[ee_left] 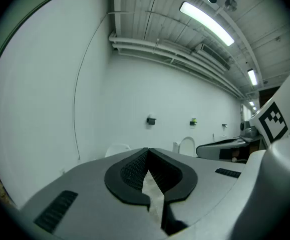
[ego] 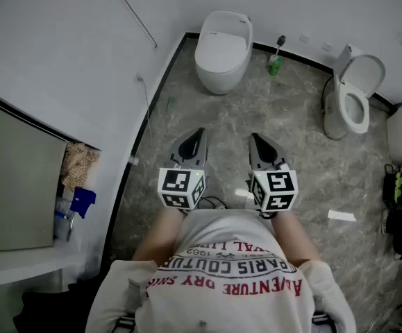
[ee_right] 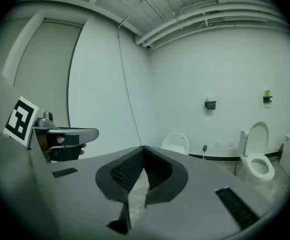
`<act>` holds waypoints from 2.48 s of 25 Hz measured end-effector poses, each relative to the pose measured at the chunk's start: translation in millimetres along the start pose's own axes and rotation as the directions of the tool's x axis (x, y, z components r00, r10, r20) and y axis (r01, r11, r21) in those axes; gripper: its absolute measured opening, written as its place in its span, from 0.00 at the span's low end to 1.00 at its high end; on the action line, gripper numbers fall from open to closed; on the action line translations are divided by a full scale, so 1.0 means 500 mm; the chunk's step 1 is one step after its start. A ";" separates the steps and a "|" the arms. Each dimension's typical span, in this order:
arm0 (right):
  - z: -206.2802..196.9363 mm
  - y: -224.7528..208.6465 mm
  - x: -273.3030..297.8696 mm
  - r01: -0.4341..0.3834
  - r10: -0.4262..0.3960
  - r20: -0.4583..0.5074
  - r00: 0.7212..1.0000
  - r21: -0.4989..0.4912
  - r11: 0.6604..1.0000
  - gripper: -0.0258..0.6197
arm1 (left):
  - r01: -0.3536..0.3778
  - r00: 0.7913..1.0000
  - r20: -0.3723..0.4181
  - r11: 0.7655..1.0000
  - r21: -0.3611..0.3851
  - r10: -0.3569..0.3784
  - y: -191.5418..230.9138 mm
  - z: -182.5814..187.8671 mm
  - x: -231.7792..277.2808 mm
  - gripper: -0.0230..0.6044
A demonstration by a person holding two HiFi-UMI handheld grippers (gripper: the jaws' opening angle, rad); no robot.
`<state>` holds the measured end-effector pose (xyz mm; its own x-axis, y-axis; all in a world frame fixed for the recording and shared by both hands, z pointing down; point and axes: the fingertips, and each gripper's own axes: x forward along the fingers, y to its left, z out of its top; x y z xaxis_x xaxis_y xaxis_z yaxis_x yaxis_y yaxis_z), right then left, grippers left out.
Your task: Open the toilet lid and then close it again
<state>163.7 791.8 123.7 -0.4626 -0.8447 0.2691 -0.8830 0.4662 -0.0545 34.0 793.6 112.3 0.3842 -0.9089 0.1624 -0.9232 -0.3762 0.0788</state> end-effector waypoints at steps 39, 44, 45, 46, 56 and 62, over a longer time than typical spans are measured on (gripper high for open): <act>-0.024 -0.121 0.203 -0.113 0.120 -0.091 0.989 0.083 0.990 0.06 | -0.111 0.991 -0.087 0.991 -0.076 0.105 0.064 -0.040 0.188 0.05; 0.012 -0.224 0.285 -0.171 0.176 -0.086 0.981 0.064 0.983 0.06 | -0.173 0.982 -0.089 0.982 -0.080 0.166 0.065 -0.023 0.307 0.05; 0.020 -0.250 0.300 -0.181 0.186 -0.085 0.979 0.061 0.982 0.06 | -0.186 0.980 -0.089 0.979 -0.085 0.178 0.062 -0.018 0.332 0.05; 0.029 -0.277 0.314 -0.190 0.194 -0.084 0.977 0.060 0.980 0.06 | -0.198 0.978 -0.088 0.976 -0.091 0.190 0.057 -0.013 0.359 0.05; 0.072 -0.498 0.448 -0.268 0.274 -0.120 0.954 0.065 0.961 0.06 | -0.255 0.965 -0.097 0.959 -0.126 0.244 -0.007 0.025 0.597 0.05; 0.067 -0.529 0.512 -0.278 0.282 -0.128 0.951 0.050 0.959 0.06 | -0.283 0.955 -0.125 0.951 -0.122 0.268 0.029 0.019 0.655 0.05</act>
<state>276.2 443.4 174.8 -0.6786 -0.6379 0.3640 -0.7226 0.6688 -0.1751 146.1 488.7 157.1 0.1210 -0.9464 0.2995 -0.9857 -0.0790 0.1489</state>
